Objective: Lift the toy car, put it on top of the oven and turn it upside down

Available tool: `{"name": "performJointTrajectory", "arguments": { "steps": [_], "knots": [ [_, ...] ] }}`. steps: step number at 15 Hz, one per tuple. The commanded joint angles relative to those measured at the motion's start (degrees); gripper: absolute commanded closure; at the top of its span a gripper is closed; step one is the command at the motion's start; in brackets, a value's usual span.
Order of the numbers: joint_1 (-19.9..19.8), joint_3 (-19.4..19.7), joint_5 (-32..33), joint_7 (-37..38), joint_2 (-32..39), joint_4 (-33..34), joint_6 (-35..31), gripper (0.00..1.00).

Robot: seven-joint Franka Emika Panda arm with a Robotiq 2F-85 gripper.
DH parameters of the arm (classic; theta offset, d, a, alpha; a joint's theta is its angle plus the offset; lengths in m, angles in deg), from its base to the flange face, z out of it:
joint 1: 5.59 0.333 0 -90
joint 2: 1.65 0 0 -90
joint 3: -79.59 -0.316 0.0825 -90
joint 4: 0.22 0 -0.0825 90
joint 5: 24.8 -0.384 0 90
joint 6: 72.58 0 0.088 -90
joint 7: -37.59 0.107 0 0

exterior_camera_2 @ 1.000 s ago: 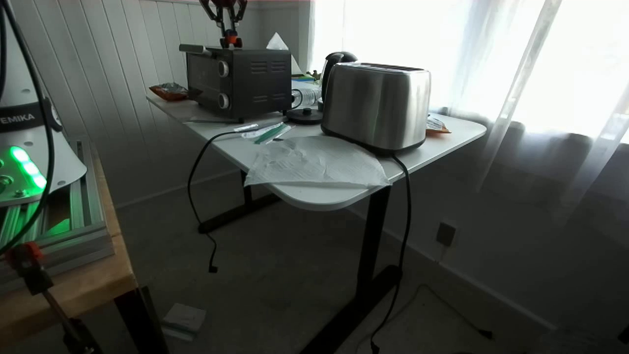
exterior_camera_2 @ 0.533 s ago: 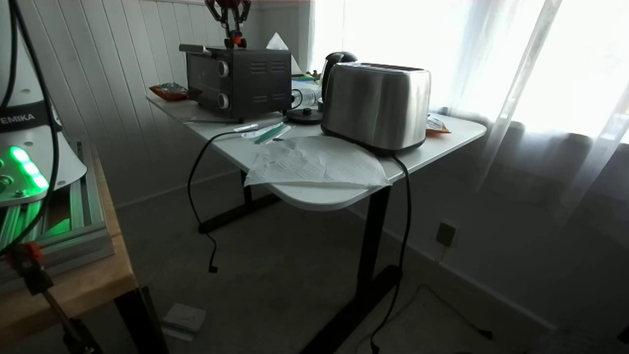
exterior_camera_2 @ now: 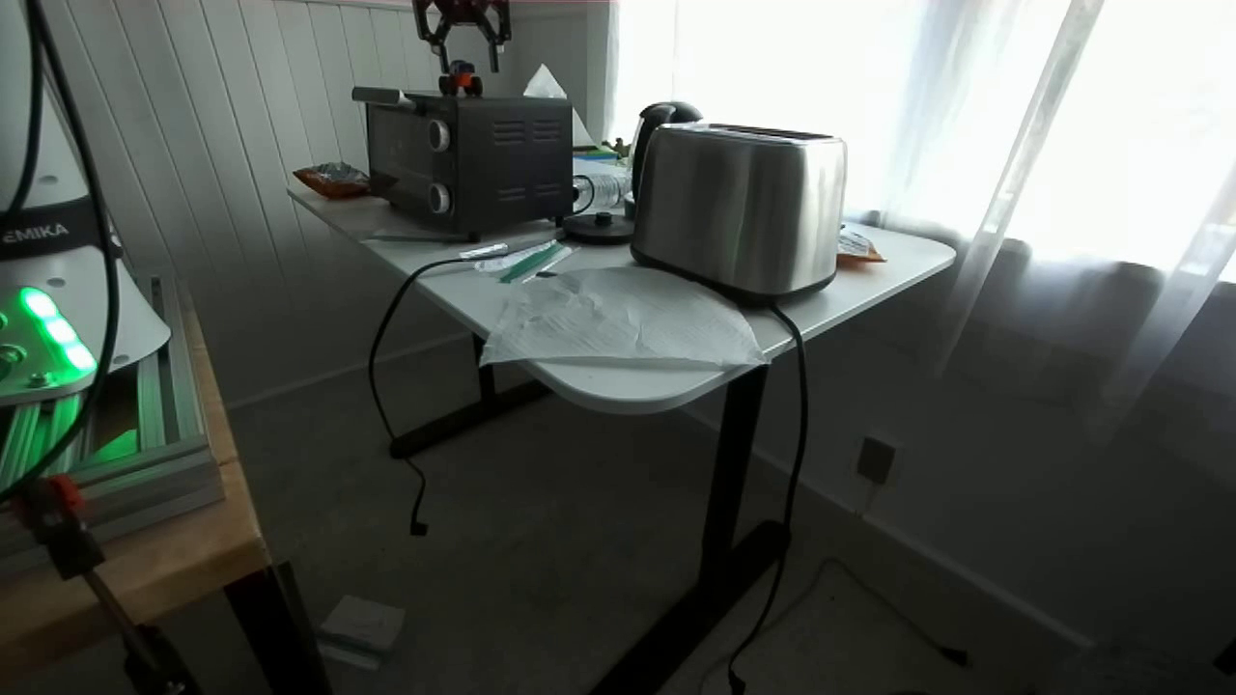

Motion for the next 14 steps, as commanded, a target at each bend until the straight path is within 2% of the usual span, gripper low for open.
{"name": "performJointTrajectory", "arguments": {
  "steps": [1,11,14],
  "knots": [
    [-1.87,-0.44,-2.78,-0.60,-0.55,0.10,1.03,0.00],
    [-4.91,0.12,-13.91,-5.24,0.91,0.45,4.76,0.00],
    [-5.48,0.04,-17.67,-9.38,1.19,0.15,4.26,0.00]
  ]
}}
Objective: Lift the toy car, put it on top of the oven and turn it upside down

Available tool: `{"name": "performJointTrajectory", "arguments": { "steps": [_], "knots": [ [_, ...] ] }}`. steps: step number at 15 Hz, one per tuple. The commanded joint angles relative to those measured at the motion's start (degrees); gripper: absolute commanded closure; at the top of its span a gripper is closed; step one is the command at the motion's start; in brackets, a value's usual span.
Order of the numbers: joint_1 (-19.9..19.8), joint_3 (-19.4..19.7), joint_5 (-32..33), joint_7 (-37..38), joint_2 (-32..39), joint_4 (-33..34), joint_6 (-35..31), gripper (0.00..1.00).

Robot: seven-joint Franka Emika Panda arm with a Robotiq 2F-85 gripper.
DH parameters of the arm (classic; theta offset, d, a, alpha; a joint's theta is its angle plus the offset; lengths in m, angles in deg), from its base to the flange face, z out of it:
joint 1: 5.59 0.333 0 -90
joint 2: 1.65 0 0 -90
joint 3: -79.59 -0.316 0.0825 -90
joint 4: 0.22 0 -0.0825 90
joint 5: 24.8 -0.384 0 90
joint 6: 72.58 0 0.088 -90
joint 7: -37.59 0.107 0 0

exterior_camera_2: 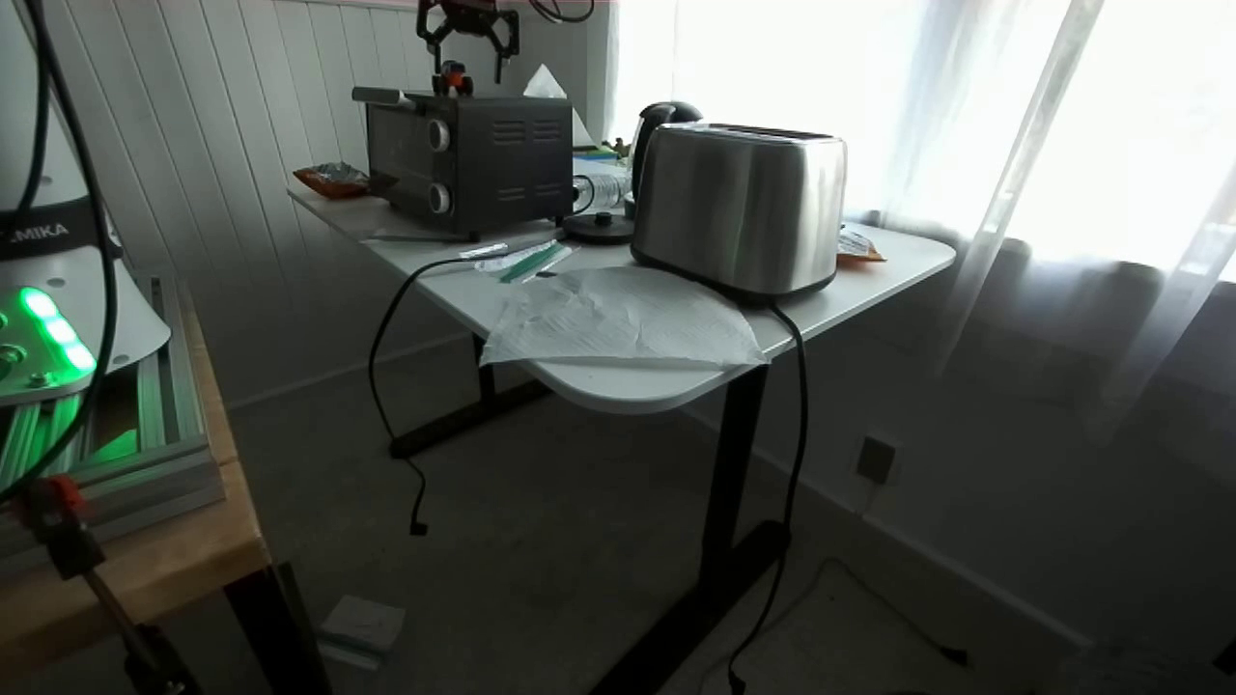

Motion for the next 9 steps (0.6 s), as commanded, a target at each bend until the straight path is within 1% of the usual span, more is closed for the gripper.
{"name": "performJointTrajectory", "arguments": {
  "steps": [1,5,9],
  "knots": [
    [-1.17,-0.26,-6.28,-5.90,0.38,0.25,0.67,0.00],
    [-2.07,-0.01,-10.54,-9.85,1.34,0.56,1.37,0.00],
    [-2.83,-0.34,-18.02,-16.08,1.56,-0.31,1.82,0.00]
  ]
}}
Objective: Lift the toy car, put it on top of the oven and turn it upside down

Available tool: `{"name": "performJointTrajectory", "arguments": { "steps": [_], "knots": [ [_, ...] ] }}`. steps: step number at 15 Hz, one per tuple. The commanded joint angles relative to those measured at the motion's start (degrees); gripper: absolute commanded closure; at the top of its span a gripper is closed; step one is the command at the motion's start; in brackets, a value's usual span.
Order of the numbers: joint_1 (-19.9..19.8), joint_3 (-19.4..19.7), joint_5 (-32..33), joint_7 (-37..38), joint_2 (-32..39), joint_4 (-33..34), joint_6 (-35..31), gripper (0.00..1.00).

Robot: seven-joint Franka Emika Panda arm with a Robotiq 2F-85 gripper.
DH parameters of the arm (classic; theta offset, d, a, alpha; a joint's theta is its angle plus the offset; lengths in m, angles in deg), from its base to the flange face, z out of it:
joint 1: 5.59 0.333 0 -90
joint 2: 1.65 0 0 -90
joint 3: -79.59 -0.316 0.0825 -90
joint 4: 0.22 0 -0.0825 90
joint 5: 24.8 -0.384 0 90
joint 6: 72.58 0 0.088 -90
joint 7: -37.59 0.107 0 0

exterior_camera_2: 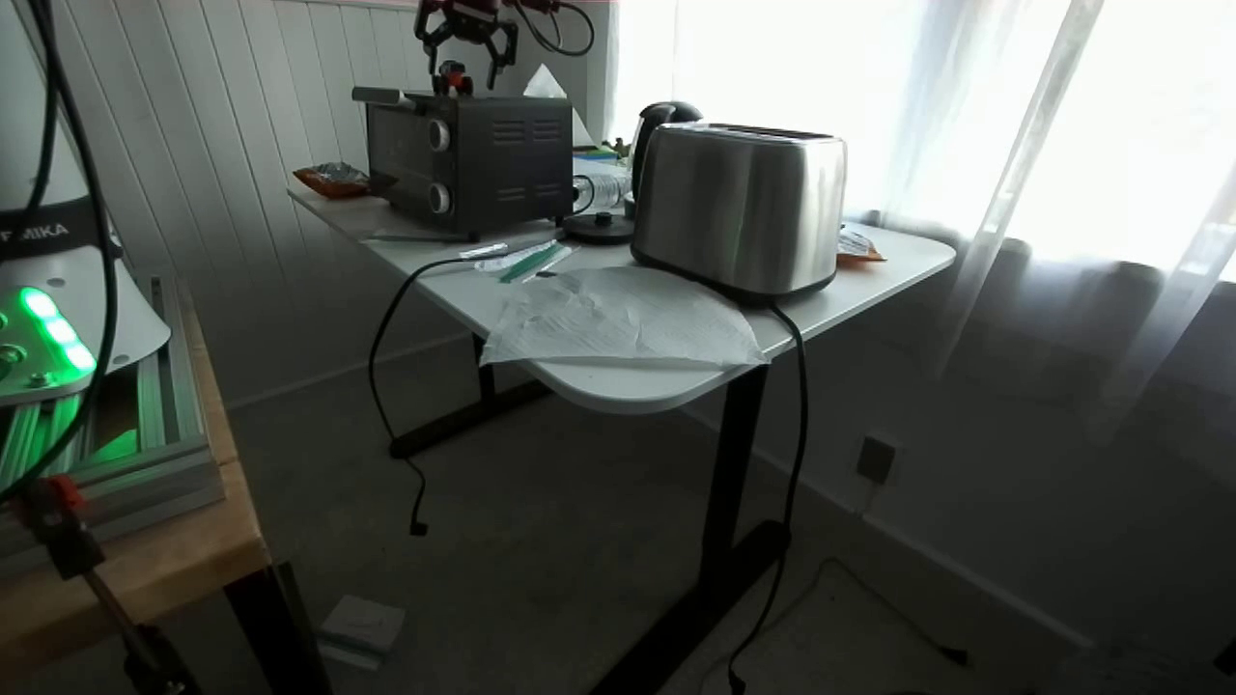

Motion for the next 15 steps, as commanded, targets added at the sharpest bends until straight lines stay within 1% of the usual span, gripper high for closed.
{"name": "performJointTrajectory", "arguments": {
  "steps": [1,4,9,11,15],
  "knots": [
    [-0.92,-0.40,-6.70,-6.27,0.09,-0.51,0.89,0.00],
    [-1.16,-0.29,-10.53,-8.99,0.17,-0.80,1.45,0.00],
    [-2.06,0.33,-17.77,-12.86,-0.45,-3.40,2.81,0.00],
    [-2.54,0.42,-21.94,-15.13,-0.42,-3.82,4.72,0.00],
    [-2.76,0.94,-29.74,-19.00,-0.59,-5.17,4.34,0.00]
  ]
}}
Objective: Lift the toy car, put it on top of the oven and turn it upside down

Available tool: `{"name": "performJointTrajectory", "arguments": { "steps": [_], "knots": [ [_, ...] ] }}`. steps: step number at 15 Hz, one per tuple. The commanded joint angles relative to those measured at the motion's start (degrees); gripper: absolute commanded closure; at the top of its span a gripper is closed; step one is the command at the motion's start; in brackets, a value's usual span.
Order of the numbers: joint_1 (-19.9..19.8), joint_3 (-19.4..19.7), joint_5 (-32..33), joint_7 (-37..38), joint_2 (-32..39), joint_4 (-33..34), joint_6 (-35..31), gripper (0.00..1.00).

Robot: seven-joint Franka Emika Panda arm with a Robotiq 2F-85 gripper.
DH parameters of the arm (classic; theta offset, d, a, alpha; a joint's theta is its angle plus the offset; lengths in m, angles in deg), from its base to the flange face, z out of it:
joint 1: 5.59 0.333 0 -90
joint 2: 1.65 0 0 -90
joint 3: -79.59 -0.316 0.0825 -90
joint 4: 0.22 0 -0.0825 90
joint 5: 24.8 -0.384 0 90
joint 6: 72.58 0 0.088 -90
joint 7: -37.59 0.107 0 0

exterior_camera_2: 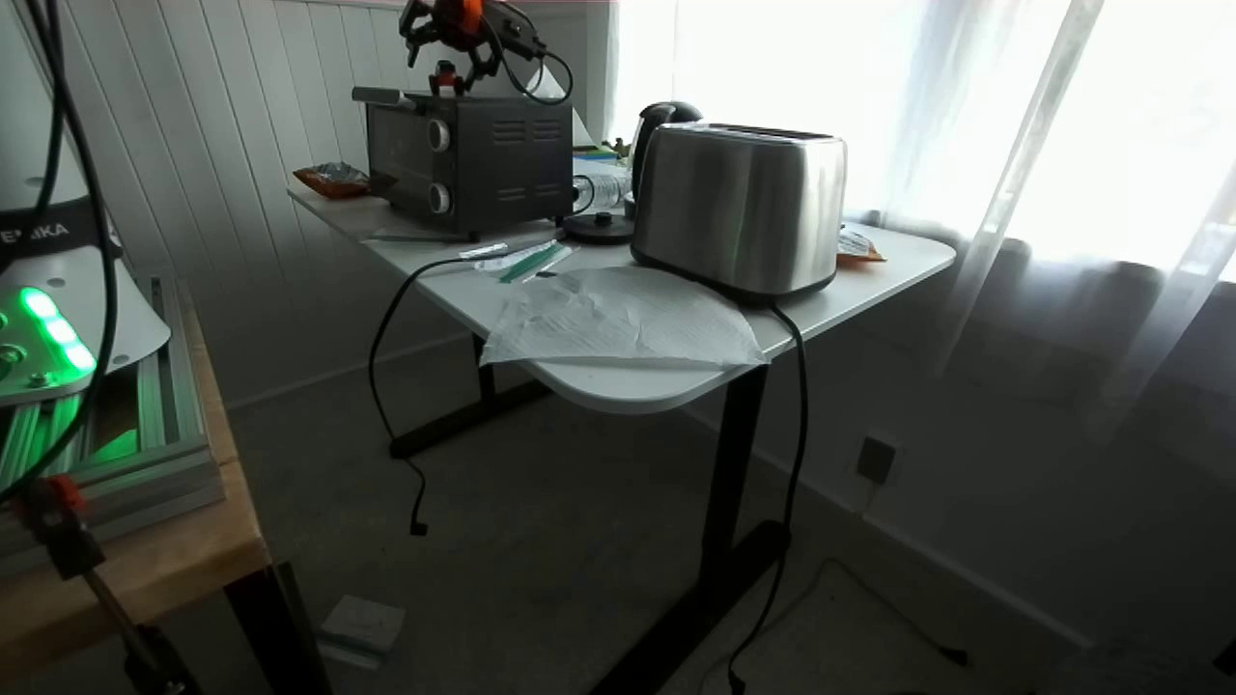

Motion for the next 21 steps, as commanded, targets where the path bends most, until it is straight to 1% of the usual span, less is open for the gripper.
{"name": "performJointTrajectory", "arguments": {
  "steps": [1,3,5,8,12,14,19,20,21],
  "knots": [
    [-0.38,0.51,-7.70,-4.04,-1.33,-2.28,-0.26,0.00],
    [-0.23,0.75,-11.29,-5.75,-1.27,-2.93,-1.51,0.00],
    [-0.06,0.98,-14.85,-7.70,-1.28,-3.77,-4.11,0.00],
    [0.13,1.23,-17.48,-10.72,-1.19,-5.00,-7.15,0.00],
    [0.03,1.57,-19.27,-13.55,-1.65,-6.97,-8.93,0.00],
    [-0.15,1.83,-19.03,-14.39,-1.70,-7.38,-7.34,0.00],
    [-0.13,2.05,-19.97,-15.37,-1.99,-7.87,-6.77,0.00],
    [-0.11,2.06,-20.15,-15.47,-2.07,-7.93,-6.71,0.02],
    [-0.11,2.08,-20.40,-15.53,-2.13,-7.96,-6.73,0.26]
  ]
}}
